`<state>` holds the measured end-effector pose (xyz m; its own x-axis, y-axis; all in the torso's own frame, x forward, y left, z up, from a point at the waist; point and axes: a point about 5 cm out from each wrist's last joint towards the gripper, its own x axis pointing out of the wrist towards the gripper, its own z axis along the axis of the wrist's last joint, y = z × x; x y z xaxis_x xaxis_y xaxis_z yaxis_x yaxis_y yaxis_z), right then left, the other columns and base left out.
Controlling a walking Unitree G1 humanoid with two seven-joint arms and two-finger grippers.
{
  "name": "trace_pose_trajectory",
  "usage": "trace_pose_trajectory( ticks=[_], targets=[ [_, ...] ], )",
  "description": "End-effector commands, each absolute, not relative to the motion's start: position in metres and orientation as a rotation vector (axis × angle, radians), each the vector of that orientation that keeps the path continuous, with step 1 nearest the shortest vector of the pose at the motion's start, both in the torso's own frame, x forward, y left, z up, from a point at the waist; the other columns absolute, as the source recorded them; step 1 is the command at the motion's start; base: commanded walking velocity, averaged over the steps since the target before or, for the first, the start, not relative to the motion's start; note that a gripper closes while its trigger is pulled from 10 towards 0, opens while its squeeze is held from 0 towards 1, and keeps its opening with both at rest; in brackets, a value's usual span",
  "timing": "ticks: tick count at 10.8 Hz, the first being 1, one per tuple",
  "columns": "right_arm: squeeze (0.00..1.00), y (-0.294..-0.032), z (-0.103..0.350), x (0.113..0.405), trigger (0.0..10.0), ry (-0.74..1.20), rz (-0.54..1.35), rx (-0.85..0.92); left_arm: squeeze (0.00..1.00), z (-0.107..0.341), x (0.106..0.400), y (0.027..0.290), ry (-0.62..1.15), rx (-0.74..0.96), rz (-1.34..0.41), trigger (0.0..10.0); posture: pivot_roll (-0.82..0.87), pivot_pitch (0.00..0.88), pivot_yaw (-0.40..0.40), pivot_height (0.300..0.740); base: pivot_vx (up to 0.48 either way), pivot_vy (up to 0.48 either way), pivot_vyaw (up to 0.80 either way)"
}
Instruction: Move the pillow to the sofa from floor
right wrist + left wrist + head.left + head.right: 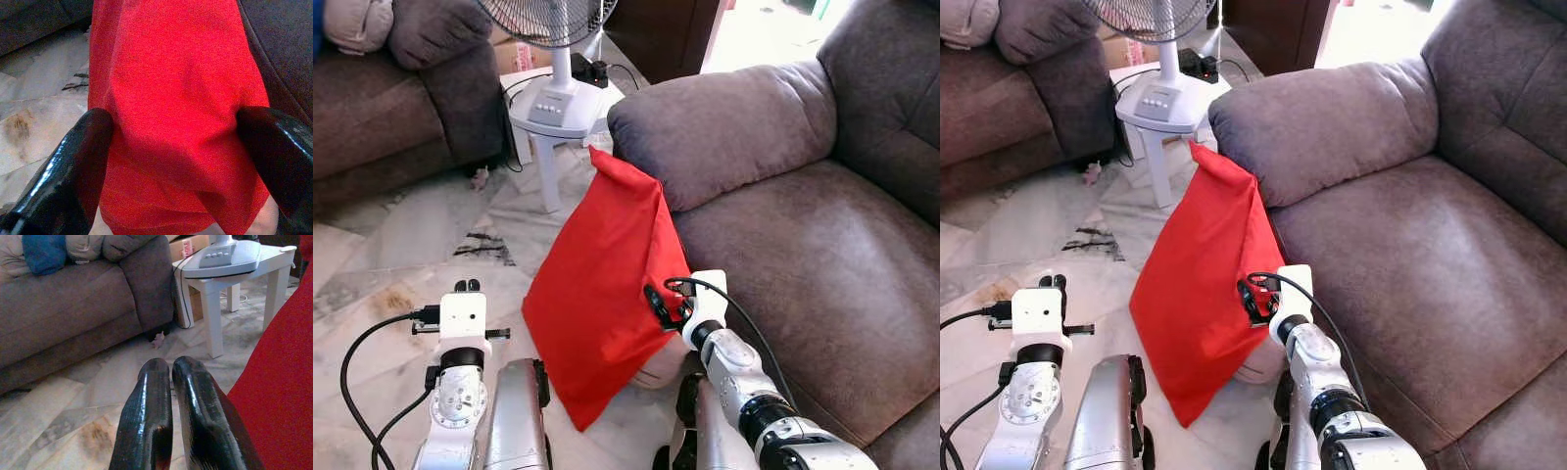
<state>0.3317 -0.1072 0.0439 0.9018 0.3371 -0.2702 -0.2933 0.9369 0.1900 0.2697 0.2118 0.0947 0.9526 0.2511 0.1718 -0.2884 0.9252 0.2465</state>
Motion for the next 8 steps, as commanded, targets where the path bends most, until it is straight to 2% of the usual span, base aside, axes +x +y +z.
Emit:
trace_pose_trajectory(
  ticks=[1,2,8],
  targets=[
    [0.00,-0.1046,0.0393,0.3288,0.6,0.334,0.340,0.160,0.00,0.0938,0.2693,0.2091,-0.129,0.258,0.273,10.0,0.19,0.188,-0.110,0.513,0.000,0.000,0.00],
    [0.00,-0.1039,0.0397,0.3289,0.0,0.330,0.346,0.175,0.00,0.0937,0.2696,0.2085,-0.128,0.256,0.273,10.0,0.19,0.187,-0.111,0.513,0.000,0.000,0.00],
    [0.00,-0.1090,0.0387,0.3286,0.0,0.332,0.341,0.159,0.00,0.0930,0.2706,0.2073,-0.125,0.254,0.274,10.0,0.18,0.184,-0.114,0.513,0.000,0.000,0.00]
  ],
)
